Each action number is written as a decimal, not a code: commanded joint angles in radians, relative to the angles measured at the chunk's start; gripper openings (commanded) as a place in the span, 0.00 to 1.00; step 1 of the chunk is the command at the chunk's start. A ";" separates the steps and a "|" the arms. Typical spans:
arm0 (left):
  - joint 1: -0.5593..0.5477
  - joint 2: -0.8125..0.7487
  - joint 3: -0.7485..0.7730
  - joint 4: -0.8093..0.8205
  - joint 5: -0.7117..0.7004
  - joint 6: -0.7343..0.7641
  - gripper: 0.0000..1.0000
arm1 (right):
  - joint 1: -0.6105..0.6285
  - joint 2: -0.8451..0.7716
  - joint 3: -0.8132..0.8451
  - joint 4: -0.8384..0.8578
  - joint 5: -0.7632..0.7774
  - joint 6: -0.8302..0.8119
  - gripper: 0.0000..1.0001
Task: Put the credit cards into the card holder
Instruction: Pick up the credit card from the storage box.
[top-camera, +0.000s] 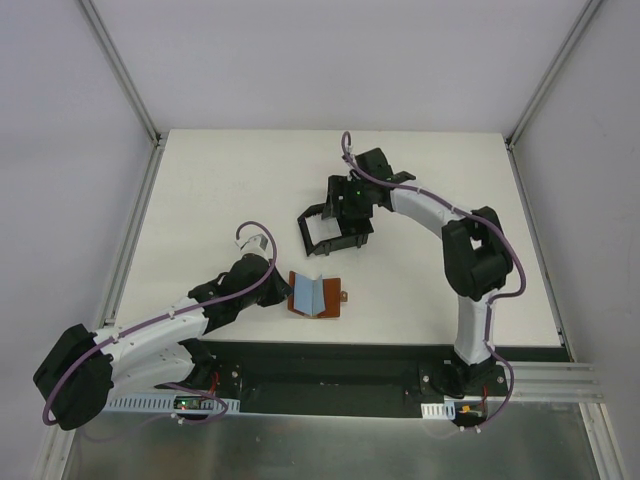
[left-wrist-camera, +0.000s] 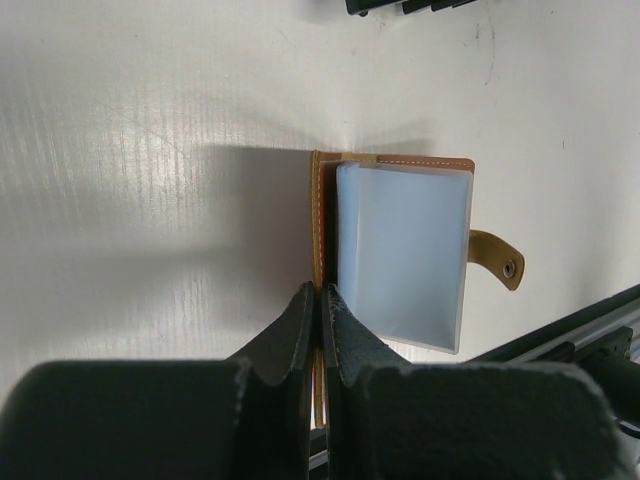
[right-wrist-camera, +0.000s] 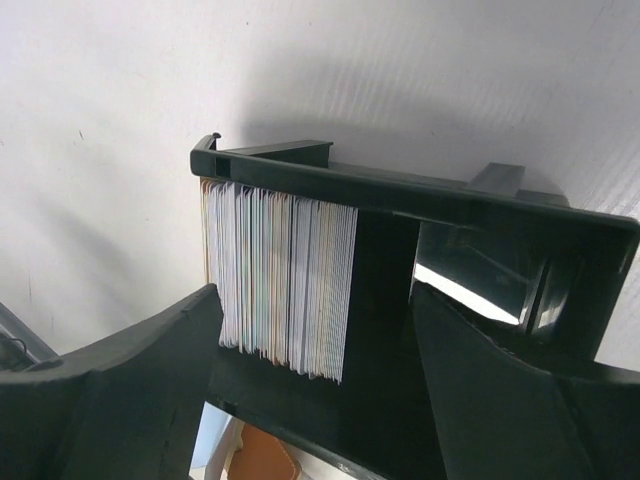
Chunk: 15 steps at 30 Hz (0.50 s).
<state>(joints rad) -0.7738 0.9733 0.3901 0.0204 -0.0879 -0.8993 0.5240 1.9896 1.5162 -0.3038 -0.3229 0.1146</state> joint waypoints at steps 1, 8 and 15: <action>-0.012 0.005 0.038 0.003 -0.010 0.020 0.00 | -0.005 0.014 0.049 0.034 -0.065 0.011 0.79; -0.012 0.007 0.038 0.003 -0.019 0.025 0.00 | -0.004 0.049 0.045 0.038 -0.102 0.030 0.80; -0.012 0.008 0.038 0.001 -0.018 0.025 0.00 | -0.005 0.038 0.032 0.042 -0.130 0.025 0.77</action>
<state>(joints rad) -0.7738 0.9787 0.3923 0.0193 -0.0883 -0.8970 0.5194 2.0418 1.5223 -0.2802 -0.4152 0.1383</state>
